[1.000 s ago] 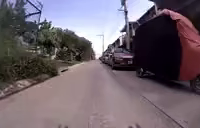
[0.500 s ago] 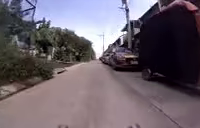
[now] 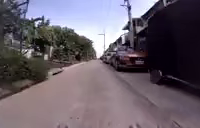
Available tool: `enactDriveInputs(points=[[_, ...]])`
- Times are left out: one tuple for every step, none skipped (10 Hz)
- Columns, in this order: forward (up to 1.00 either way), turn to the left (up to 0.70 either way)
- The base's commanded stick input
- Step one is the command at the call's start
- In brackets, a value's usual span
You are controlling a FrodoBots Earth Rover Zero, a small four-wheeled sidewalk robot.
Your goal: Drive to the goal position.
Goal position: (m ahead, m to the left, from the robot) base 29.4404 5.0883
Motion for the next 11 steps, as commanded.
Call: enactDriveInputs(points=[[1.00, 0.02], [0.99, 0.02], [0.99, 0.02], [0.99, 0.02], [0.99, 0.02], [0.99, 0.02], [0.99, 0.02], [0.99, 0.02], [0.99, 0.02], [0.99, 0.02], [0.99, 0.02]])
